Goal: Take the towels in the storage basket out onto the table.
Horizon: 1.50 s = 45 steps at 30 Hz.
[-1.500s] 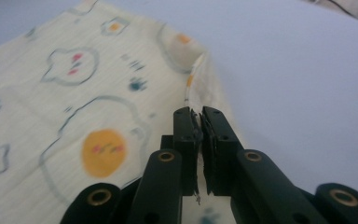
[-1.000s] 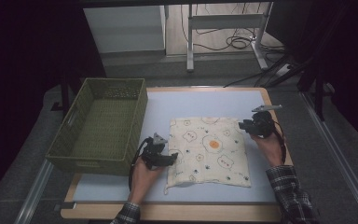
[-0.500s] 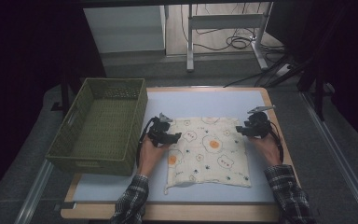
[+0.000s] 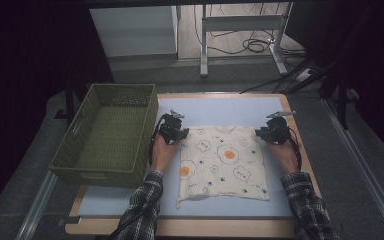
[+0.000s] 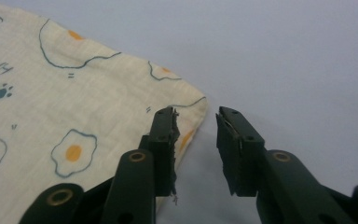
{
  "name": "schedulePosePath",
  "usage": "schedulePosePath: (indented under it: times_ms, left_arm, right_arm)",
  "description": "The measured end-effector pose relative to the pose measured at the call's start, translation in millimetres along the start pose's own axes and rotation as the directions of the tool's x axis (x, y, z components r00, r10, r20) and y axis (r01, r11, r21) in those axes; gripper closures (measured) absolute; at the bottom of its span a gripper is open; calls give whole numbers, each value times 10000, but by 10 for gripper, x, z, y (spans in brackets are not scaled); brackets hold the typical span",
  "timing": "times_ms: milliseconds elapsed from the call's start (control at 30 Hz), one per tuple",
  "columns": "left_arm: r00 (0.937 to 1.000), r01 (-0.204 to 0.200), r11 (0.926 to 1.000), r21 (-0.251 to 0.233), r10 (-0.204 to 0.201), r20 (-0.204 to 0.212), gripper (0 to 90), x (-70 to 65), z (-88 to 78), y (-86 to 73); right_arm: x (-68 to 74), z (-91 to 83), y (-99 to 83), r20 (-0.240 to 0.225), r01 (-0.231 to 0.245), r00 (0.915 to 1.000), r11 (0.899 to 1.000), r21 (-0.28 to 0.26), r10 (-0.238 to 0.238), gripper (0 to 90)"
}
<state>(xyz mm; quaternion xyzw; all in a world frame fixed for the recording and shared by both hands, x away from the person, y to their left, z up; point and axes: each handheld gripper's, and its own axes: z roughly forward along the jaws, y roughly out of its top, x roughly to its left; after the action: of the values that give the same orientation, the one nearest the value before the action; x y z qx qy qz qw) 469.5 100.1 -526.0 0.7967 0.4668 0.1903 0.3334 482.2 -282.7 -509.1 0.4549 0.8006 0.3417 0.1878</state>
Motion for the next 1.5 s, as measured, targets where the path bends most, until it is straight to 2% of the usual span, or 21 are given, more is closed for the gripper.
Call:
schedulePosePath:
  times_ms: [133, 200, 333, 400, 433, 467, 533, 567, 600, 667, 700, 767, 800, 900, 1000, 1200, 1367, 1500]
  left_arm:
    - [9998, -62, 10000, 47, 63, -200, 608, 30, 59, 10]
    - [9996, 30, 10000, 63, -29, -290, 598, 46, 84, 9]
    - [9997, 47, 10000, 45, -46, -242, 552, 80, 123, -12]
    - [9995, 304, 9995, -92, -305, -92, 528, 98, 141, -26]
    - [9988, 483, 9987, -166, -481, 123, 539, 108, 150, -36]
    - [9975, 678, 9973, -287, -672, 198, 577, 107, 155, -51]
    - [9967, 786, 9961, -412, -777, 231, 614, 92, 155, -72]
    - [9966, 797, 9961, -389, -788, 257, 682, 90, 151, -72]
    - [9964, 785, 9964, -336, -773, 355, 682, 91, 143, -67]
    - [9944, 798, 9965, -254, -778, 712, 816, 91, 137, -59]
    - [9946, 756, 9968, -239, -737, 735, 856, 81, 135, -54]
    - [9961, 578, 9981, -192, -564, 683, 875, 66, 124, -38]
    - [9967, 519, 9983, -265, -501, 639, 880, 64, 108, -32]
    - [9960, 680, 9951, -718, -635, 633, 883, 60, 17, -1]
    - [9976, 550, 9931, -1039, -503, 474, 884, 28, -104, 45]
    - [10000, 76, 9920, -1264, -69, 65, 885, -56, -326, 44]
    - [9998, -194, 9926, -1202, 196, 0, 887, -131, -415, -38]
    - [9997, -73, 9919, -1269, 103, 229, 887, -201, -477, -174]
  right_arm:
    - [-25, 93, 26, -2, -120, 9999, 9999, -38, 120, 694]
    - [-23, 154, 48, 68, -180, 9998, 9998, -79, 181, 691]
    - [2, 212, 68, 112, -129, 9999, 9999, -34, 129, 652]
    - [28, 242, 79, 205, -31, 9998, 10000, -32, 32, 657]
    - [36, 250, 87, 242, 46, 9997, 10000, -16, -45, 666]
    - [43, 253, 97, 282, 49, 9996, 10000, 52, -50, 700]
    - [66, 255, 112, 183, 29, 9998, 9998, 173, -32, 784]
    - [92, 254, 124, 89, 38, 10000, 9996, 271, -41, 848]
    - [92, 254, 124, 89, 38, 10000, 9996, 271, -41, 848]
    - [125, 248, 134, 251, 225, 9994, 9991, 358, -234, 862]
    - [137, 242, 137, 288, 283, 9992, 9989, 368, -293, 865]
    - [149, 219, 140, 209, 332, 9992, 9989, 317, -338, 866]
    - [152, 203, 145, 195, 386, 9990, 9989, 283, -392, 867]
    - [141, 117, 168, 140, 378, 9992, 9993, 20, -378, 867]
    - [116, -37, 192, -164, 308, 9994, 9990, -336, -313, 867]
    - [98, -232, 145, -270, 316, 9991, 9976, -611, -333, 870]
    - [64, -433, 39, -699, 112, 9974, 9956, -929, -177, 873]
    - [84, -559, -43, -921, 135, 9955, 9938, -1101, -237, 873]
